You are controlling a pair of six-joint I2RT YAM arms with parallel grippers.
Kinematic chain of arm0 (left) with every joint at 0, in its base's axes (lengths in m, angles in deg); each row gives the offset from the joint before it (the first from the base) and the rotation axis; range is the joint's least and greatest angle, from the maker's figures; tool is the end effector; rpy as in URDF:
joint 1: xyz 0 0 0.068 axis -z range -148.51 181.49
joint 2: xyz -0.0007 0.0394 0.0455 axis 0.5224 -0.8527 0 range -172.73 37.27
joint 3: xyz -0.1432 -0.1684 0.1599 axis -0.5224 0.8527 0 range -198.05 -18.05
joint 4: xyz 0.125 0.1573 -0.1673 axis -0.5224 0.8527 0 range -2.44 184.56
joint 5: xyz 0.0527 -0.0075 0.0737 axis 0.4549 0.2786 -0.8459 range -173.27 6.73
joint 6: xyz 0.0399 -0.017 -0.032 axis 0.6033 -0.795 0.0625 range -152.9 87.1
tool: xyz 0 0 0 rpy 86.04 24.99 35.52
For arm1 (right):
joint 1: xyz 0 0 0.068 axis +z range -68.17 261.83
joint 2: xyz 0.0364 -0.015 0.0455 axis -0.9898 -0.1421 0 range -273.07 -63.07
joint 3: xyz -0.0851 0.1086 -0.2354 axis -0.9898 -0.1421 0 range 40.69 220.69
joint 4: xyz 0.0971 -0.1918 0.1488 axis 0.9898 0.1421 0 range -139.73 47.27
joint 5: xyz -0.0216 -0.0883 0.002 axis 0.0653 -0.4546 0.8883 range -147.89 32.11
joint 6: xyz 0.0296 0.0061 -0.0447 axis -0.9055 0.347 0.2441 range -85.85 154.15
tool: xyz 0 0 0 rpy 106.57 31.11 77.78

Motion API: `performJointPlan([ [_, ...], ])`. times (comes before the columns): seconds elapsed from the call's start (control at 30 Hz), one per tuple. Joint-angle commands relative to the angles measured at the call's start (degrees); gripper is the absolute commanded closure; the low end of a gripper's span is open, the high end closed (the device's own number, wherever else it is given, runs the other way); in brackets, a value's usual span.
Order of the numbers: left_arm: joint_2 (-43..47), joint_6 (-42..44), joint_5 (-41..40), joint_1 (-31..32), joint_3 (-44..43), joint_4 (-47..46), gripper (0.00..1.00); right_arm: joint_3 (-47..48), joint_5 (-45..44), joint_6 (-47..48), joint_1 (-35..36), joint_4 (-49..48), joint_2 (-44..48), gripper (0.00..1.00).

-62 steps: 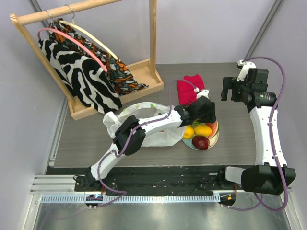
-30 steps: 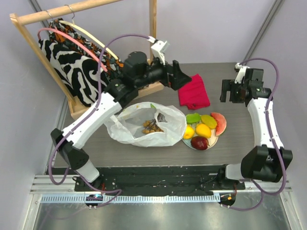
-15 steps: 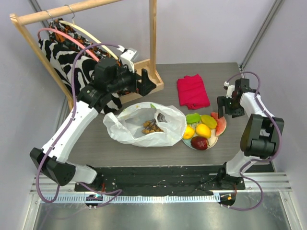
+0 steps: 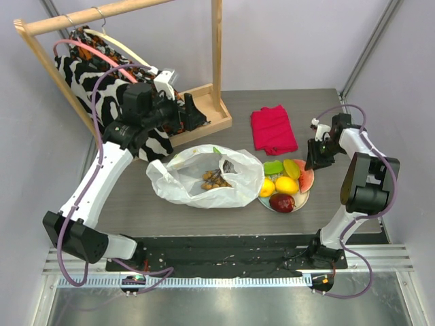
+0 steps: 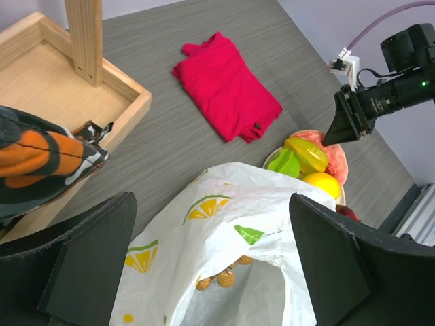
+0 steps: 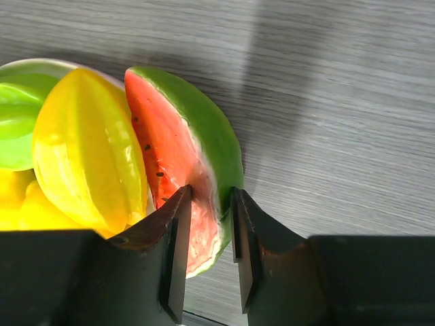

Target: Take the fake fruits out of the plastic bag

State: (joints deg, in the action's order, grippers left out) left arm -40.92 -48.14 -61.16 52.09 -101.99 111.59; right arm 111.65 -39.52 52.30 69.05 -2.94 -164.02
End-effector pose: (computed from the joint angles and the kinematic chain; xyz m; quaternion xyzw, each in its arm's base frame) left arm 0.2811 -0.1198 0.4226 0.1493 0.7893 -0.3247 0.4992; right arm 0.3311 -0.0636 0.1974 -0.0643 0.9787 0.1225 0.1518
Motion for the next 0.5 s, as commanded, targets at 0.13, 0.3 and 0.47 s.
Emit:
performJointPlan([
  [0.13, -1.35, -2.86, 3.47, 0.05, 0.62, -3.99, 0.0, -1.52, 4.13, -0.48, 0.21, 3.49, 4.26, 0.68],
  [0.3, -1.17, -2.95, 3.56, 0.05, 1.59, -4.43, 0.0, -4.51, 4.47, -0.13, 0.21, 4.28, 6.11, 0.67],
  [0.47, -0.82, -3.04, 3.38, 0.05, 2.38, -4.87, 0.0, -5.83, 4.83, -0.13, 0.21, 6.03, 8.39, 0.68],
])
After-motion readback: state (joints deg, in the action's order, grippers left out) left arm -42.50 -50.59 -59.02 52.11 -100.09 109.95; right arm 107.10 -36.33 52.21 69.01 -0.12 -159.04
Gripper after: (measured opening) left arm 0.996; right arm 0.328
